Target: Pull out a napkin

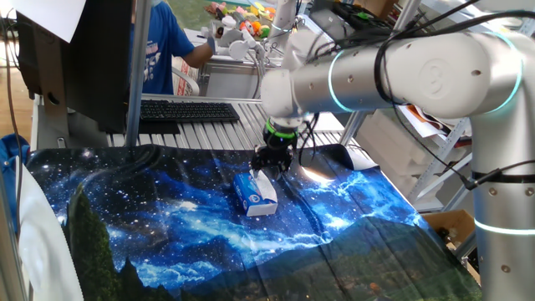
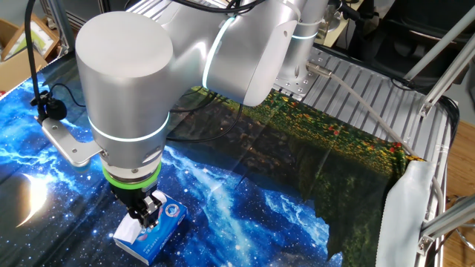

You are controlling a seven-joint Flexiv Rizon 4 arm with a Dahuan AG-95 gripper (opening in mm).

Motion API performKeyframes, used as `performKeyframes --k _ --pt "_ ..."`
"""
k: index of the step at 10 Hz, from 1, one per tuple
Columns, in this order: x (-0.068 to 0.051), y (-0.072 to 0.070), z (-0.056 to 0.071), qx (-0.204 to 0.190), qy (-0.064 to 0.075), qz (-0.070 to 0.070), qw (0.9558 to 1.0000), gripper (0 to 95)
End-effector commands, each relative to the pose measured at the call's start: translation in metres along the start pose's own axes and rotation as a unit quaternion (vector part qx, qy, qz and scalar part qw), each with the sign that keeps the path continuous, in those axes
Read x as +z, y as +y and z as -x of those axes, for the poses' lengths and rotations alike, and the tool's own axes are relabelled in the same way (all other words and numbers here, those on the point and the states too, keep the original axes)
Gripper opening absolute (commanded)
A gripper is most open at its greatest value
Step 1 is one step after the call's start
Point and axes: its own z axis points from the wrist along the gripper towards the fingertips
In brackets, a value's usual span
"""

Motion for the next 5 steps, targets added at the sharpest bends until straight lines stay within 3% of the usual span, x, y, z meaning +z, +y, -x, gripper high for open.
performKeyframes --k 1,5 --pt "-0.0012 0.0009 0.0001 0.014 0.007 0.012 0.9998 57.0" --pt "0.0005 0.0015 -0.0005 0.015 0.007 0.013 0.9998 57.0"
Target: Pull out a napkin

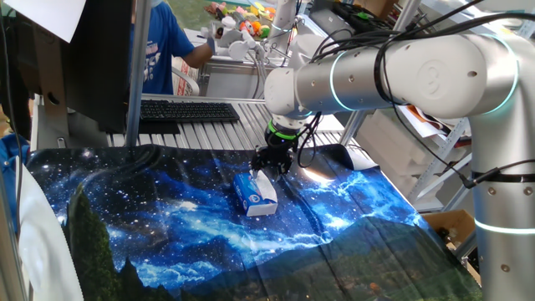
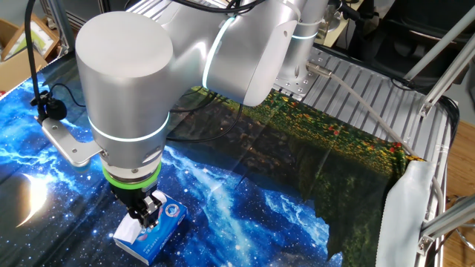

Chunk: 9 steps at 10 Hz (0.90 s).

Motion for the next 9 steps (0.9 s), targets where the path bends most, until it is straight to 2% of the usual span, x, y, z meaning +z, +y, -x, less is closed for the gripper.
performKeyframes --k 1,7,9 --pt "0.0008 0.0002 -0.0003 0.001 0.000 0.000 1.0000 57.0" --pt "0.0032 0.0009 -0.0006 0.000 -0.001 0.000 1.0000 57.0" --pt "0.0097 0.0026 -0.0022 0.001 -0.001 0.000 1.0000 57.0"
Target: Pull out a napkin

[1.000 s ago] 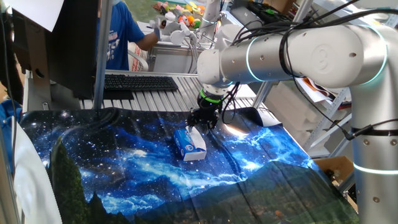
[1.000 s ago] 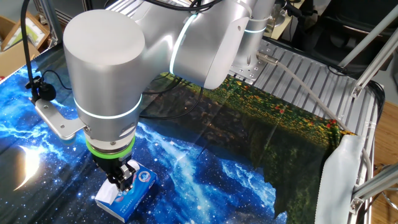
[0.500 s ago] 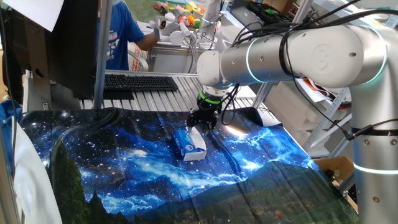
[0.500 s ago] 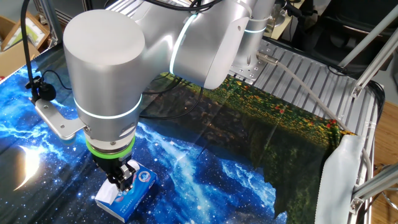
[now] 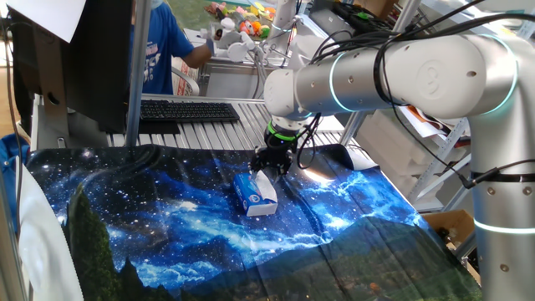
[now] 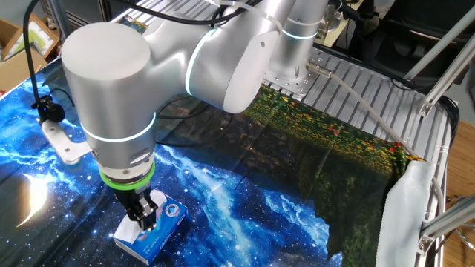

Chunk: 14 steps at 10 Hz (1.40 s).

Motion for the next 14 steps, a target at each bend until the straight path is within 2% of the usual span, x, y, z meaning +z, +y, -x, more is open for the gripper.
performKeyframes --k 1,6,7,14 --pt "0.0028 -0.0003 -0.0025 0.003 -0.001 -0.001 1.0000 57.0" --pt "0.0039 -0.0005 -0.0030 0.010 0.000 0.000 1.0000 57.0" --pt "0.0041 -0.0008 -0.0028 0.009 0.000 0.000 1.0000 38.0" --pt "0.0048 -0.0022 -0.0023 0.008 0.000 0.000 1.0000 38.0"
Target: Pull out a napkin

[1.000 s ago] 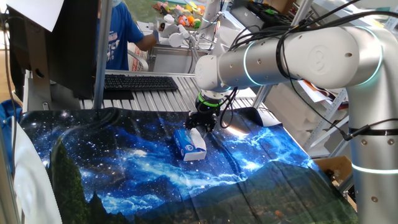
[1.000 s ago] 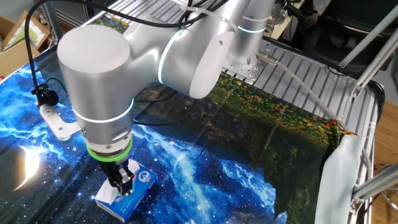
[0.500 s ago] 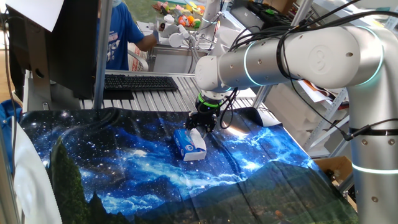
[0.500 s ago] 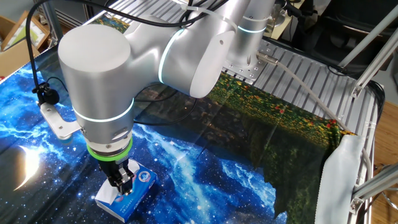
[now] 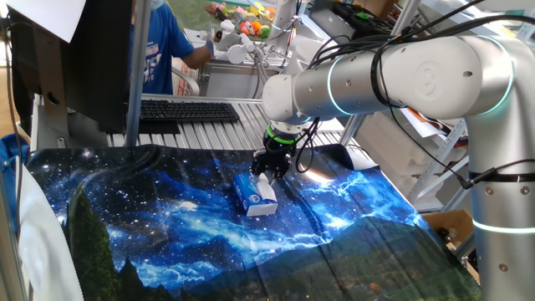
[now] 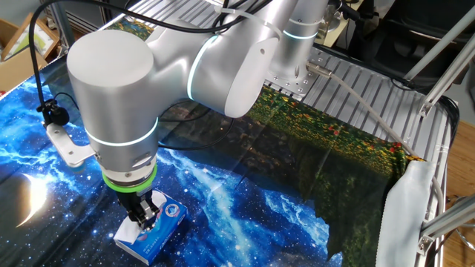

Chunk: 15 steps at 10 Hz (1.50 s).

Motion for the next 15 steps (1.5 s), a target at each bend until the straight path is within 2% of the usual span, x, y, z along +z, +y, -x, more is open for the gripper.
performKeyframes --k 1,2,5,6,12,15 --pt "-0.0001 -0.0001 -0.0003 -0.002 0.000 -0.001 1.0000 38.0" --pt "-0.0002 -0.0001 -0.0003 -0.002 0.000 -0.001 1.0000 19.0" --pt "-0.0002 -0.0002 -0.0003 -0.001 0.000 0.000 1.0000 19.0" --pt "-0.0002 -0.0002 -0.0003 -0.001 0.000 0.001 1.0000 0.0" --pt "-0.0005 -0.0003 -0.0003 -0.003 0.002 0.000 1.0000 0.0" --pt "-0.0099 -0.0022 0.0009 -0.004 0.007 -0.001 1.0000 0.0"
